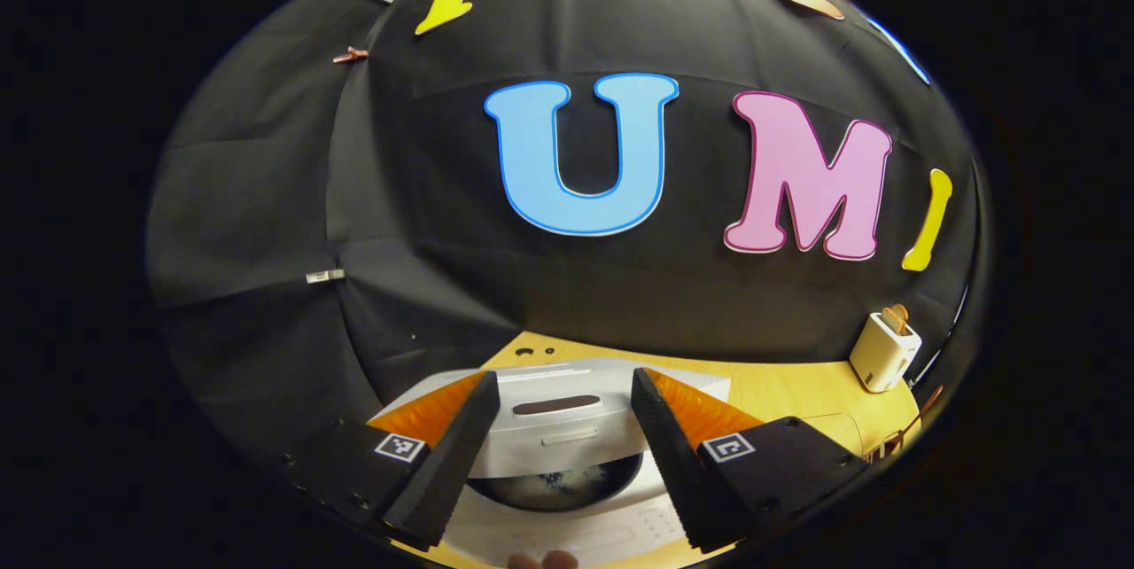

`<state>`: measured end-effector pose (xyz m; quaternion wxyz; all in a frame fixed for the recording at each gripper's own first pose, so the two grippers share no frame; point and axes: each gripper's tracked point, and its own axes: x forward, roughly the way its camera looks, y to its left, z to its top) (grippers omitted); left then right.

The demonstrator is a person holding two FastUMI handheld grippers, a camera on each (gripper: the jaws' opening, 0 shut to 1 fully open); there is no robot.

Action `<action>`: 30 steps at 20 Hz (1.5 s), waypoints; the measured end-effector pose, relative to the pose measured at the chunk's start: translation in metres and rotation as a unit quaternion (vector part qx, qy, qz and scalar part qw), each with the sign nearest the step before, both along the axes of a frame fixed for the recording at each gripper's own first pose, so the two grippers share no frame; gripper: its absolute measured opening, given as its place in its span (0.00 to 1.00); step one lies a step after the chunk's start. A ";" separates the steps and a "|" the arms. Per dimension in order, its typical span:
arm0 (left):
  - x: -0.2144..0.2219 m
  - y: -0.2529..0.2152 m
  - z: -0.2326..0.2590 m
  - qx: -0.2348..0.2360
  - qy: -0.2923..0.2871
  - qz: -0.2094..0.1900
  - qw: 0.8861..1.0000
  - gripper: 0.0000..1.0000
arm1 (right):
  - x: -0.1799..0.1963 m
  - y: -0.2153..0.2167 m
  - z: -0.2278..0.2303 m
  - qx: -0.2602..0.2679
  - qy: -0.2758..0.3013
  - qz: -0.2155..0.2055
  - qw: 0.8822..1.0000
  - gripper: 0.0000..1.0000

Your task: Close the left gripper, press the button to open the rice cooker; take a wooden spoon from the chopstick holder with the right hand, scoop a spoonful of rice and pour it into the rice cooker, then put the wooden spoon back into the chopstick holder.

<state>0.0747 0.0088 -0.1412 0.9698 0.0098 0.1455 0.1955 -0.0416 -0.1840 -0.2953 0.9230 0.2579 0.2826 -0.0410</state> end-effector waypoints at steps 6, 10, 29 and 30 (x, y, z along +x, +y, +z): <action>-0.013 -0.006 -0.039 -0.021 0.046 0.002 0.999 0.99 | 0.004 0.004 0.009 0.000 -0.012 0.004 1.000 0.97; -0.021 -0.008 -0.069 -0.025 0.076 0.003 0.997 0.99 | 0.012 0.006 0.025 -0.012 -0.032 0.014 0.999 0.97; -0.028 -0.012 -0.102 -0.016 0.113 -0.004 0.993 1.00 | 0.023 0.038 0.026 -0.001 -0.041 0.050 0.998 0.97; -0.027 -0.011 -0.101 -0.015 0.117 -0.010 0.993 1.00 | 0.025 0.039 0.030 0.001 -0.046 0.052 0.998 0.97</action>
